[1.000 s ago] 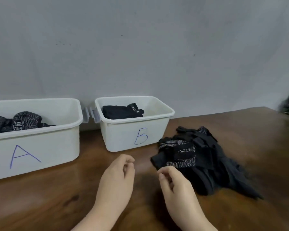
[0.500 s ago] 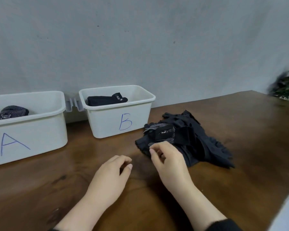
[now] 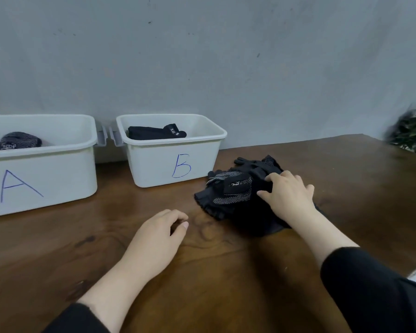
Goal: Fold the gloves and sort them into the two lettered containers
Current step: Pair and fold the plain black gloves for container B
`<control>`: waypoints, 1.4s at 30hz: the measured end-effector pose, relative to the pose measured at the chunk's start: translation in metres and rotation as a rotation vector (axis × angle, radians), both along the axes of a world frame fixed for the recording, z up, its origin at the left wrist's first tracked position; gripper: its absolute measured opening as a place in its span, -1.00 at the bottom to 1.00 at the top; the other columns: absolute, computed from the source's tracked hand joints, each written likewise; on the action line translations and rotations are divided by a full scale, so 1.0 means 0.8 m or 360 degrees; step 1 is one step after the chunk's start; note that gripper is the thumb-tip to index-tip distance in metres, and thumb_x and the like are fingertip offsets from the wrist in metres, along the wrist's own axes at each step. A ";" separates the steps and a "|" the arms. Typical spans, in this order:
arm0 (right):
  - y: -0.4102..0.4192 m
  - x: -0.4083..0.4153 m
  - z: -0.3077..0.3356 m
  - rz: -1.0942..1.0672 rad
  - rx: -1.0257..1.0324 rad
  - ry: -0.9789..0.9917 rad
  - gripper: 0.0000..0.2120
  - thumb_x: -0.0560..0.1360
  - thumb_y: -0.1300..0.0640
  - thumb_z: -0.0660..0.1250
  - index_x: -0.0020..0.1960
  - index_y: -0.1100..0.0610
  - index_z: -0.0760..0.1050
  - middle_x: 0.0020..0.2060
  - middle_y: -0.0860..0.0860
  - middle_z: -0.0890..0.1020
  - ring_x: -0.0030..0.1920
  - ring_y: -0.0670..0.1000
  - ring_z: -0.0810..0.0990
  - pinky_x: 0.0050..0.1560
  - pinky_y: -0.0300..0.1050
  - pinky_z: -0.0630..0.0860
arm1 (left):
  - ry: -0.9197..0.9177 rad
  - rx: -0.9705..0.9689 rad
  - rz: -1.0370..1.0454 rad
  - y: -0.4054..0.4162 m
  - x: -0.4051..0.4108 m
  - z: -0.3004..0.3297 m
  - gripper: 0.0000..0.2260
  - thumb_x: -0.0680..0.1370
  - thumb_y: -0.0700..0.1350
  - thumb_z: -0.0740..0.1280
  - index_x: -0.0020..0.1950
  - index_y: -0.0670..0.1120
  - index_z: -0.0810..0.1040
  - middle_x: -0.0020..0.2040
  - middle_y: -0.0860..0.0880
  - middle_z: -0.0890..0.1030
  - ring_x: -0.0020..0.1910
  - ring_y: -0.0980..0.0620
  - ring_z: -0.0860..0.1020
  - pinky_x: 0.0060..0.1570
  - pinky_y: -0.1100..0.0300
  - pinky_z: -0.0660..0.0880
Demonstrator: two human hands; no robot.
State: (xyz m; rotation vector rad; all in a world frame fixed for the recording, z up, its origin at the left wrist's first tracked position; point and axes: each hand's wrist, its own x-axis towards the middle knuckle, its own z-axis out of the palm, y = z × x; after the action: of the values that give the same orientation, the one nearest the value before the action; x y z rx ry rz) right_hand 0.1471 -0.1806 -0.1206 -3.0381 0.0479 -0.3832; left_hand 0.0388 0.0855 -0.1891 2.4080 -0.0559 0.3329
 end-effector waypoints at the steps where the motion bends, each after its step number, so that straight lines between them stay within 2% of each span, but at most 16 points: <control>1: 0.001 0.002 0.002 -0.0007 0.0012 0.0056 -0.65 0.58 -0.17 0.34 0.31 -0.08 0.48 0.25 0.02 0.52 0.31 0.15 0.42 0.28 0.19 0.31 | 0.0001 -0.0001 -0.0002 0.001 0.000 0.000 -0.82 0.64 0.06 0.21 0.19 0.16 0.56 0.07 0.27 0.54 0.07 0.26 0.49 0.06 0.34 0.39; 5: 0.007 0.005 0.016 0.0080 0.0243 -0.0020 -0.90 0.55 -0.03 0.38 0.03 -0.06 0.52 0.05 -0.01 0.58 0.11 0.12 0.51 0.14 0.07 0.33 | 0.0008 -0.0025 -0.0008 0.002 -0.001 0.000 -0.81 0.65 0.06 0.20 0.20 0.15 0.55 0.08 0.28 0.53 0.08 0.26 0.48 0.06 0.35 0.38; 10: 0.028 -0.013 0.083 0.0466 0.1398 -0.0192 -0.88 0.49 0.23 0.40 -0.16 0.04 0.55 -0.23 0.00 0.69 -0.21 0.04 0.61 -0.14 -0.09 0.48 | -0.0024 -0.0076 -0.0012 0.005 0.000 0.000 -0.81 0.64 0.05 0.21 0.19 0.14 0.57 0.06 0.26 0.55 0.07 0.26 0.48 0.04 0.41 0.36; 12: 0.039 -0.023 0.112 0.0574 0.1600 -0.0143 -0.85 0.52 0.26 0.38 -0.16 0.05 0.59 -0.29 -0.05 0.69 -0.29 -0.04 0.62 -0.18 -0.13 0.52 | -0.0052 -0.0124 -0.0006 0.005 -0.001 0.000 -0.81 0.64 0.04 0.22 0.19 0.14 0.57 0.05 0.26 0.55 0.07 0.29 0.48 -0.01 0.46 0.33; 16: 0.050 -0.030 0.153 0.0826 0.1482 0.0142 -0.88 0.58 0.20 0.38 -0.11 0.09 0.66 -0.17 0.09 0.69 -0.17 0.06 0.62 -0.05 0.04 0.52 | -0.0175 -0.0344 0.0042 0.008 -0.008 0.008 -0.83 0.64 0.05 0.23 0.16 0.14 0.58 0.03 0.28 0.56 0.07 0.35 0.47 0.00 0.46 0.36; 19: 0.068 -0.042 0.166 0.0982 0.1293 0.0482 -0.89 0.59 0.17 0.37 -0.05 0.12 0.68 -0.13 0.15 0.72 -0.15 0.06 0.65 -0.08 -0.05 0.54 | -0.0305 -0.0575 0.0120 0.016 -0.019 0.018 -0.84 0.64 0.05 0.23 0.12 0.15 0.59 0.03 0.29 0.59 0.07 0.35 0.50 0.02 0.48 0.38; 22: 0.104 -0.055 0.164 0.1073 0.1082 0.0690 -0.90 0.58 0.15 0.40 -0.07 0.13 0.66 -0.24 0.10 0.70 -0.24 0.00 0.64 -0.18 -0.13 0.52 | -0.0424 -0.0687 0.0265 0.037 -0.033 0.024 -0.83 0.64 0.04 0.21 0.07 0.14 0.60 -0.02 0.25 0.63 0.02 0.30 0.54 -0.04 0.52 0.37; 24: 0.135 -0.057 0.160 0.1107 0.0887 0.0595 -0.90 0.57 0.12 0.41 -0.11 0.08 0.64 -0.29 -0.01 0.68 -0.30 -0.01 0.62 -0.23 -0.11 0.53 | -0.0448 -0.0682 0.0383 0.056 -0.042 0.025 -0.84 0.64 0.04 0.21 0.04 0.14 0.59 -0.06 0.23 0.64 -0.02 0.29 0.53 -0.10 0.56 0.35; 26: 0.163 -0.051 0.159 0.1126 0.0775 0.0284 -0.91 0.59 0.07 0.38 -0.09 0.01 0.62 -0.18 -0.05 0.72 -0.19 0.10 0.67 -0.09 0.04 0.59 | -0.0436 -0.0656 0.0473 0.074 -0.053 0.027 -0.85 0.64 0.04 0.22 0.04 0.14 0.59 -0.07 0.21 0.64 -0.04 0.31 0.52 -0.14 0.58 0.34; 28: 0.181 -0.055 0.158 0.1215 0.0859 0.0018 -0.92 0.61 0.07 0.35 -0.05 -0.04 0.60 -0.14 -0.07 0.72 -0.08 0.06 0.68 0.01 0.01 0.58 | -0.0451 -0.0685 0.0545 0.090 -0.062 0.028 -0.86 0.64 0.03 0.23 0.05 0.13 0.60 -0.06 0.21 0.64 -0.05 0.32 0.52 -0.16 0.59 0.34; 30: 0.189 -0.068 0.145 0.1313 0.1020 -0.0085 -0.92 0.61 0.08 0.34 -0.03 -0.07 0.59 -0.18 -0.13 0.70 -0.12 0.01 0.66 -0.04 -0.08 0.57 | -0.0492 -0.0707 0.0629 0.104 -0.072 0.029 -0.85 0.64 -0.01 0.24 0.05 0.10 0.61 -0.06 0.20 0.65 -0.09 0.26 0.52 -0.20 0.57 0.34; 32: 0.192 -0.093 0.104 0.1418 0.0943 -0.0102 -0.91 0.61 0.07 0.35 0.05 -0.10 0.61 -0.12 -0.20 0.68 -0.07 -0.12 0.63 0.00 -0.21 0.53 | -0.0528 -0.0678 0.0714 0.117 -0.079 0.029 -0.85 0.63 -0.05 0.25 0.05 0.08 0.61 -0.07 0.19 0.65 -0.12 0.21 0.53 -0.22 0.54 0.35; 35: 0.188 -0.127 0.011 0.1689 0.0380 0.0024 -0.71 0.59 -0.01 0.37 0.30 -0.03 0.59 0.21 -0.12 0.66 0.24 -0.10 0.57 0.32 -0.07 0.47 | -0.0531 -0.0611 0.0746 0.126 -0.084 0.026 -0.87 0.62 -0.09 0.27 0.02 0.08 0.61 -0.08 0.18 0.65 -0.10 0.24 0.54 -0.16 0.55 0.35; 37: 0.181 -0.145 -0.043 0.1734 0.0116 0.0318 -0.51 0.62 -0.15 0.29 0.51 -0.04 0.40 0.46 -0.12 0.46 0.49 -0.13 0.33 0.55 -0.09 0.19 | -0.0494 -0.0514 0.0697 0.126 -0.083 0.022 -0.87 0.62 -0.07 0.28 0.04 0.11 0.61 -0.05 0.22 0.63 -0.08 0.23 0.56 -0.09 0.47 0.38; 39: 0.175 -0.156 -0.070 0.1627 0.0247 0.0299 -0.48 0.64 -0.21 0.20 0.54 -0.06 0.34 0.52 -0.19 0.34 0.54 -0.23 0.17 0.56 -0.27 0.02 | -0.0426 -0.0323 0.0589 0.122 -0.080 0.019 -0.87 0.62 -0.04 0.28 0.08 0.13 0.60 -0.02 0.26 0.60 -0.02 0.26 0.55 -0.04 0.40 0.39; 42: 0.172 -0.161 -0.074 0.1466 0.0433 0.0141 -0.56 0.65 -0.17 0.18 0.47 -0.07 0.44 0.46 -0.25 0.38 0.48 -0.27 0.23 0.42 -0.46 0.07 | -0.0315 0.0019 0.0331 0.112 -0.076 0.016 -0.85 0.62 0.00 0.26 0.11 0.12 0.61 0.02 0.26 0.56 0.05 0.28 0.49 0.02 0.39 0.38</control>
State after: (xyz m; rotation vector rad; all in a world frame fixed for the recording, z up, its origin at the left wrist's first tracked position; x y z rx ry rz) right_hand 0.0183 -0.0426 -0.1798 -2.4489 -1.1264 -0.1358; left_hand -0.0219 0.1748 -0.1762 2.3901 0.1042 0.6679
